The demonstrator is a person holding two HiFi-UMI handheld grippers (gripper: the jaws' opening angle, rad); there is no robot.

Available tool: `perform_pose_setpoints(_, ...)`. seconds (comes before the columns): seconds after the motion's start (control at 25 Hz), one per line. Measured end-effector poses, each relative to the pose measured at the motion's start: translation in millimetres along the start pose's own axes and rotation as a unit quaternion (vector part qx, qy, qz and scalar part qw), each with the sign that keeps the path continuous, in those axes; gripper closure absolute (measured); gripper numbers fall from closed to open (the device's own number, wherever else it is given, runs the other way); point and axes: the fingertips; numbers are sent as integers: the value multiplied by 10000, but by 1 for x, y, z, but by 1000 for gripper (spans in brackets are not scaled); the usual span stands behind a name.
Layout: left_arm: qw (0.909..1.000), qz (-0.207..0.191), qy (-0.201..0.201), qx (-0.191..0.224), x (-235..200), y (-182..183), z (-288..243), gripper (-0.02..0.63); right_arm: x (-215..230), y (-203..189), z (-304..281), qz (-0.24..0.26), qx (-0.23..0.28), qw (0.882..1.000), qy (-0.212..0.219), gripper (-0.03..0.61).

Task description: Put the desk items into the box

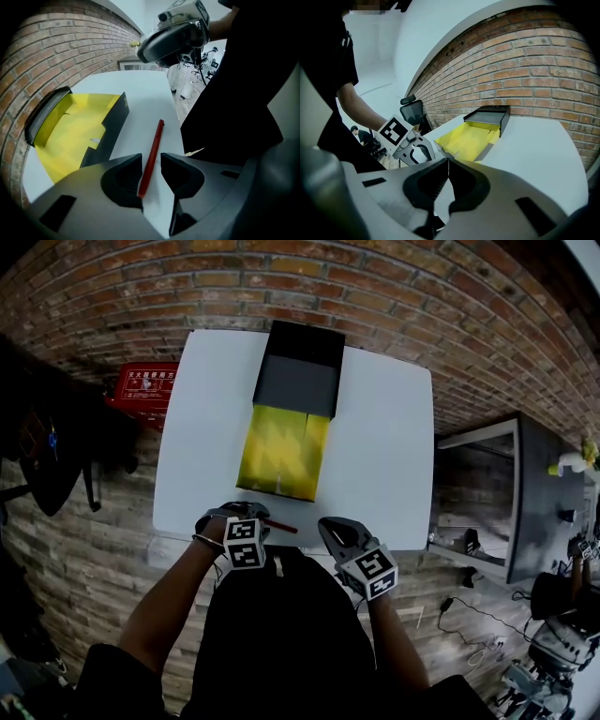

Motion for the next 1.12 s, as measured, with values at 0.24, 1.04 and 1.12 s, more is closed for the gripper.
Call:
perform_pose_setpoints(0.24, 9998, -66, -70, -175, 0, -4, -5, 505, 3, 0, 1, -47, 38, 10000, -15, 557)
perform_pose_setpoints(1.04, 9988, 383, -292, 51, -3, 1, 7, 554, 7, 5, 0, 36, 87, 9999, 49, 557)
perform_pose_setpoints(1.12, 9983, 497, -259, 151, -5, 4, 13, 554, 5, 9, -2, 76, 107, 9999, 90, 557)
Point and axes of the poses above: the fingertips, and each gripper's own axes: z backward along the fingers, x to its right, y out of its top, and after that the axes turned 14 degrees about -x, right-handed
